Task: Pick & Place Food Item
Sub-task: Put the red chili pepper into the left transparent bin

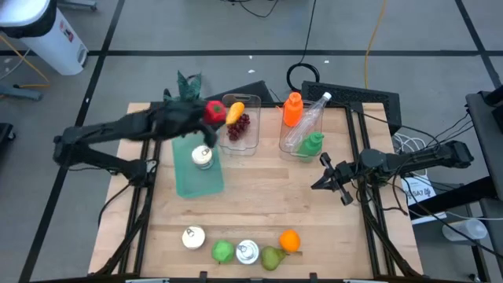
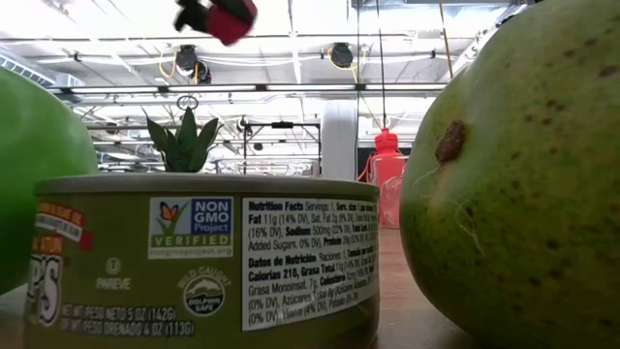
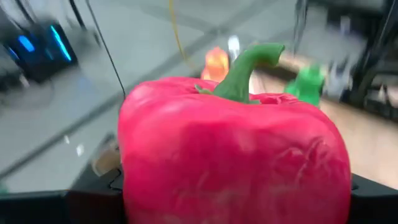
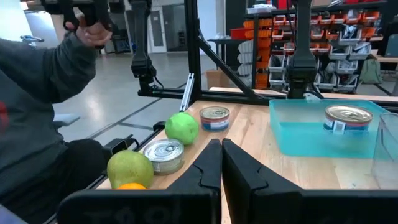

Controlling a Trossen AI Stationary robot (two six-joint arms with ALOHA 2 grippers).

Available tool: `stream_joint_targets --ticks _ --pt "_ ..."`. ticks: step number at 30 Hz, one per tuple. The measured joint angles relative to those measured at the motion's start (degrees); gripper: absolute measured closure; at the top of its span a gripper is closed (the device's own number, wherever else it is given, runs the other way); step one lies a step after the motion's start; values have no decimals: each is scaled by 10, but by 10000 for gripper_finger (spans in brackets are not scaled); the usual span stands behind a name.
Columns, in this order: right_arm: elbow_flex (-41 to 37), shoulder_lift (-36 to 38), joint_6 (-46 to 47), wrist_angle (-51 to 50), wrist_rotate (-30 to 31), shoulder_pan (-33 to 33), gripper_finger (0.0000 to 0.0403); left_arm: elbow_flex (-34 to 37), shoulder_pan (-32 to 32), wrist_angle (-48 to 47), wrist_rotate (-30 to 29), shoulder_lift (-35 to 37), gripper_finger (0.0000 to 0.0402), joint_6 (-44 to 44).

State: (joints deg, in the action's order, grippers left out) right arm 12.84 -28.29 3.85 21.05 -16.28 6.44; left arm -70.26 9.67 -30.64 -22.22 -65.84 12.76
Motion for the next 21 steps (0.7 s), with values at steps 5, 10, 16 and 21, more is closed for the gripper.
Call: stream_joint_targets --ticks 5,10,16,21 --pt "0 -8 0 6 0 0 401 -84 70 -78 105 -127 127 -10" --pt "0 -16 0 5 -3 0 401 -88 96 -60 138 -234 127 -21" --pt "0 -38 4 6 -3 0 401 -88 118 -56 153 -338 127 -22" --pt "0 -56 0 6 -3 0 401 -88 129 -52 174 -396 127 -35"
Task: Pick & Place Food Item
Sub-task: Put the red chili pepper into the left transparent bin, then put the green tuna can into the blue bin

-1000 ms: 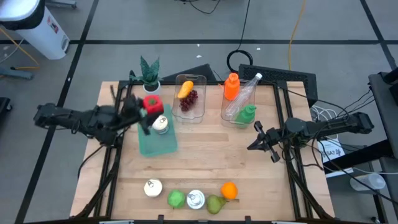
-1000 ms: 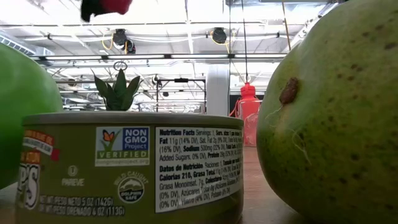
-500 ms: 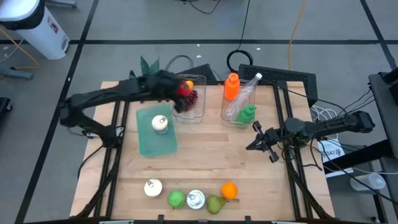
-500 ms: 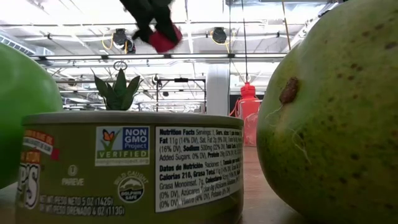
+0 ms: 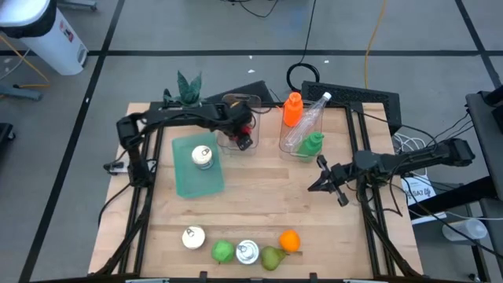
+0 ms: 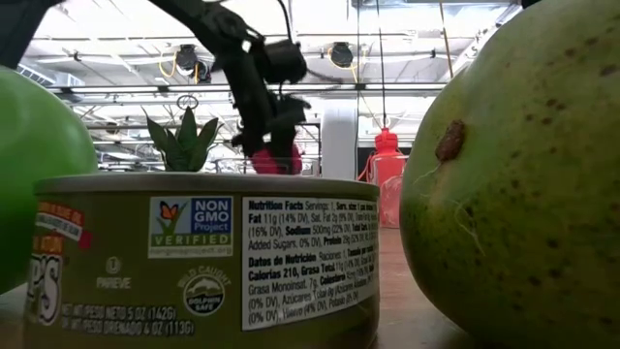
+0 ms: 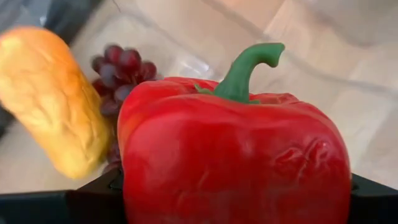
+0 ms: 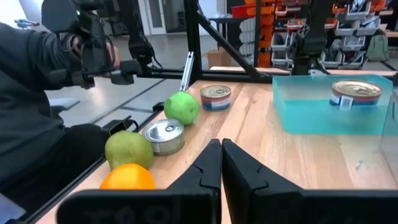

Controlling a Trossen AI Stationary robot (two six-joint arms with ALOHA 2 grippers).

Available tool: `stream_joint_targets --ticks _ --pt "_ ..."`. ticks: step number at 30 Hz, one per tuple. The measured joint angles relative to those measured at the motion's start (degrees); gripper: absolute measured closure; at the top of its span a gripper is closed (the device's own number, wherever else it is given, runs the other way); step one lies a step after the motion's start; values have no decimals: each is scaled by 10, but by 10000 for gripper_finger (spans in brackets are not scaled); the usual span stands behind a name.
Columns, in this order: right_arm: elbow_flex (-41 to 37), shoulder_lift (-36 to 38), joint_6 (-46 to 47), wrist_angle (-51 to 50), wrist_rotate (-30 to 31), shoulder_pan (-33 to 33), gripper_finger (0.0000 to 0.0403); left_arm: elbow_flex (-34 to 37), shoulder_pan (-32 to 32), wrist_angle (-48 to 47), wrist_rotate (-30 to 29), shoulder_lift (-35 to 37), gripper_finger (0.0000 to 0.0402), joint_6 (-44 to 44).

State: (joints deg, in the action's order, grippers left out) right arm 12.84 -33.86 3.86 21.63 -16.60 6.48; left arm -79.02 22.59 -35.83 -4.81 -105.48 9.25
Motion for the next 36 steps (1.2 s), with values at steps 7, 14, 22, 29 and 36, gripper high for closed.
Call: stream_joint_targets --ticks 7,14,22,29,36 --pt "0 -17 0 11 0 0 401 0 7 5 -3 -34 112 -12" --pt "0 -31 0 14 0 0 401 0 1 7 -3 -35 51 -30" --pt "0 -37 0 34 -2 0 401 0 -15 -12 -26 -11 20 -72" --pt "0 -37 0 34 -2 0 401 0 -34 -12 -43 86 32 -77" --pt "0 -37 0 34 -2 0 401 0 -90 -64 -26 211 51 -44"
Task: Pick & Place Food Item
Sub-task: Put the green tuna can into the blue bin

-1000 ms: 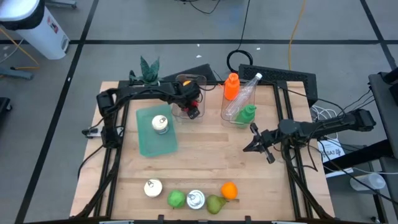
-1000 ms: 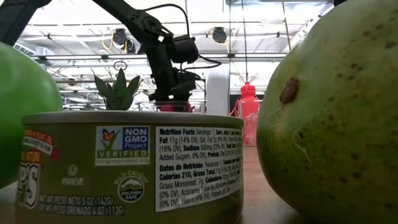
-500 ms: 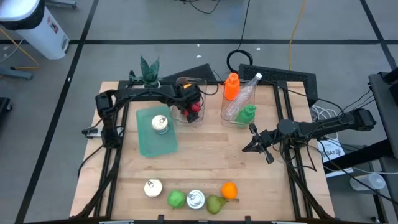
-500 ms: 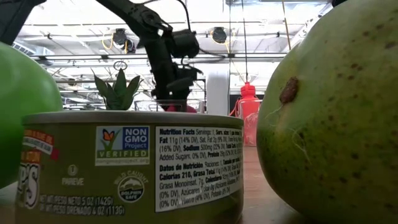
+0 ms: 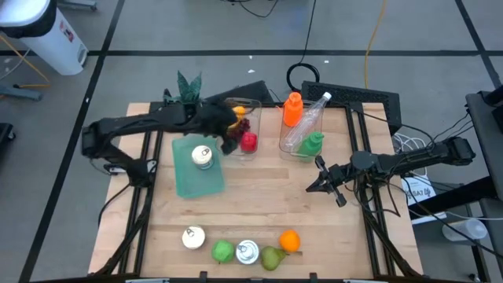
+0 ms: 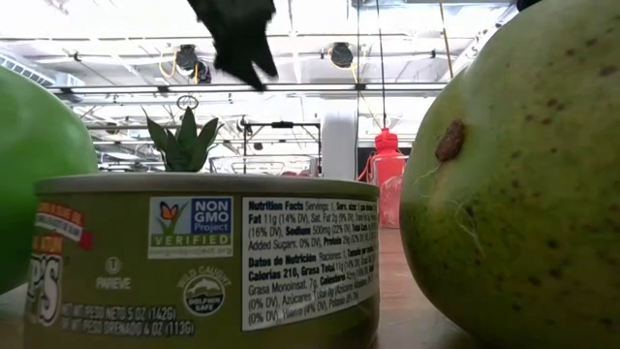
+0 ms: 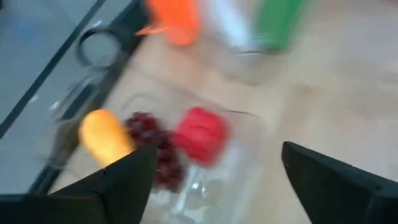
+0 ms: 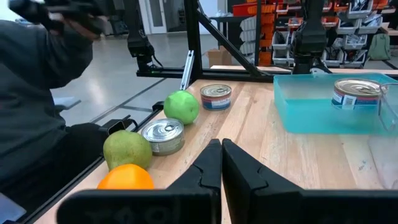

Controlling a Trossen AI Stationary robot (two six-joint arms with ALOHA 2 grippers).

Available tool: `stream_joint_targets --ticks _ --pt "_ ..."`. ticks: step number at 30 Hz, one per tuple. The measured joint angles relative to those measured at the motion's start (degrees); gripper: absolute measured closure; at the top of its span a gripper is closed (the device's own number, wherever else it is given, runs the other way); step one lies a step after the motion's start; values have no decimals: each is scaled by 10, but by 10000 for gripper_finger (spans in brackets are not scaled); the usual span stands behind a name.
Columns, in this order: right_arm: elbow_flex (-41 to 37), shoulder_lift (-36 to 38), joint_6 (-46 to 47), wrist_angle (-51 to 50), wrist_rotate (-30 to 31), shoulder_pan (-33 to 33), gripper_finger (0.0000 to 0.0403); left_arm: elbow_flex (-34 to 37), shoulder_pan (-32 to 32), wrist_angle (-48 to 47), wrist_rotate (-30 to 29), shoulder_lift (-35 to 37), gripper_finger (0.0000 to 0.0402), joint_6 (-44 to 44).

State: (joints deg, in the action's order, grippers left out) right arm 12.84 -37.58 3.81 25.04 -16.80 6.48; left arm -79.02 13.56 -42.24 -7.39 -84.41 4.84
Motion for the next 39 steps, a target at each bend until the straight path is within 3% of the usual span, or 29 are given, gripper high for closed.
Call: stream_joint_targets --ticks 3,9,10,18,22,25,31,39 --pt "0 0 -2 0 0 0 401 2 -68 -2 16 33 110 10" --pt "0 0 -16 0 1 0 401 6 -229 28 50 8 312 68" --pt "0 0 -17 0 1 0 401 6 -254 37 60 -4 331 69" --pt "0 -2 -15 11 2 0 401 7 -380 164 202 -150 349 56" --pt "0 -3 -9 13 2 0 401 7 -395 288 240 -217 350 81" --pt "0 -3 0 13 4 0 401 7 -388 331 245 -261 350 161" --pt "0 -4 24 22 4 0 401 7 -379 319 256 -313 350 285" --pt "0 -4 30 22 3 0 401 6 -366 243 247 -320 351 316"
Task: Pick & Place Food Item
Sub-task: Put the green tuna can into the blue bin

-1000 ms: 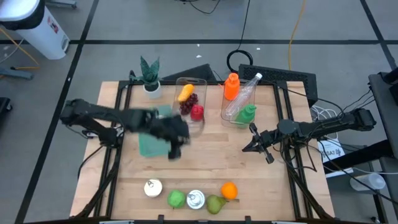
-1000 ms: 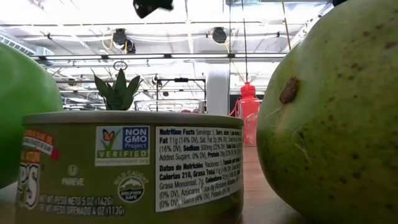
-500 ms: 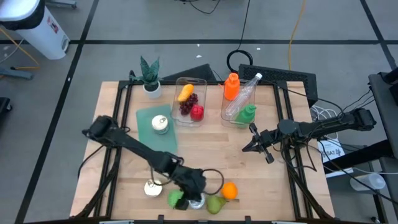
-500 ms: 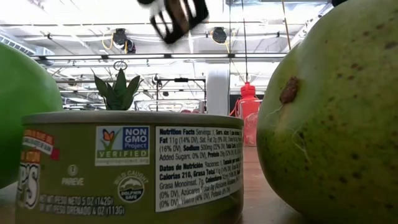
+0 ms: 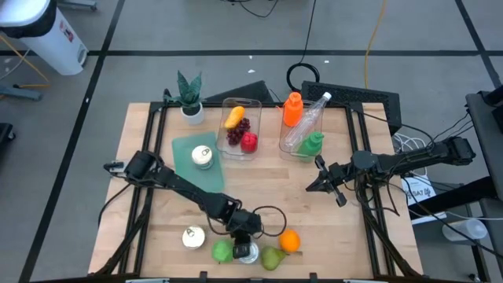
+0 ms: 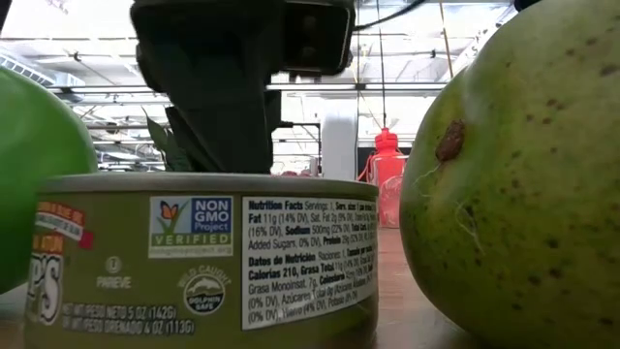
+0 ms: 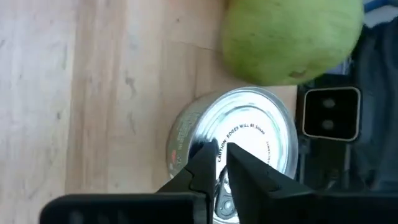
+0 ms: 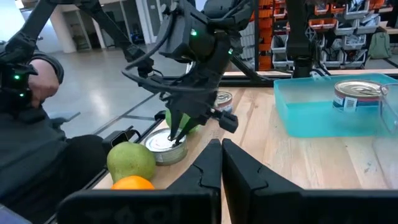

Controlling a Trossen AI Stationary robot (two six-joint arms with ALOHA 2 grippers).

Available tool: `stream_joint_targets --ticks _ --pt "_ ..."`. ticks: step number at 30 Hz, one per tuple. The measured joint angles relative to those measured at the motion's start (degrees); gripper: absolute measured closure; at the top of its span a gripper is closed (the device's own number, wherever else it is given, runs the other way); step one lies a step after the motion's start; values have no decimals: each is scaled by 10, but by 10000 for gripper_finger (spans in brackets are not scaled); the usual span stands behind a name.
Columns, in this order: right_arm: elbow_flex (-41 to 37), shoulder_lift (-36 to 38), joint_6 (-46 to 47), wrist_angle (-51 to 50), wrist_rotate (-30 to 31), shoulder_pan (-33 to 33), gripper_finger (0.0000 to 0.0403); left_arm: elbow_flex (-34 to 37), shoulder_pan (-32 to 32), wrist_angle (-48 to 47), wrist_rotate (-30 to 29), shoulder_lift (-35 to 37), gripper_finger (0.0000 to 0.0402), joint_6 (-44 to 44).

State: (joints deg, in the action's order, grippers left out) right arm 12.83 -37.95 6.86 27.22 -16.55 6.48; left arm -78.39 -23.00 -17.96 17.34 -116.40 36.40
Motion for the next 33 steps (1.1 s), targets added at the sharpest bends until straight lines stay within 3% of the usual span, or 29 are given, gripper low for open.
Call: stream_joint_targets --ticks 6,19,23,28,33 --pt "0 0 -2 13 0 0 401 -3 25 -66 -57 4 351 6" --pt "0 0 -17 6 0 0 401 -1 137 -60 -182 2 351 -90" --pt "0 -2 -18 5 0 0 401 1 170 -31 -157 4 351 -140" --pt "0 -2 -27 5 0 0 401 4 179 -28 -84 46 350 -191" --pt "0 -2 -39 11 -1 0 401 2 154 -42 -122 124 350 -248"
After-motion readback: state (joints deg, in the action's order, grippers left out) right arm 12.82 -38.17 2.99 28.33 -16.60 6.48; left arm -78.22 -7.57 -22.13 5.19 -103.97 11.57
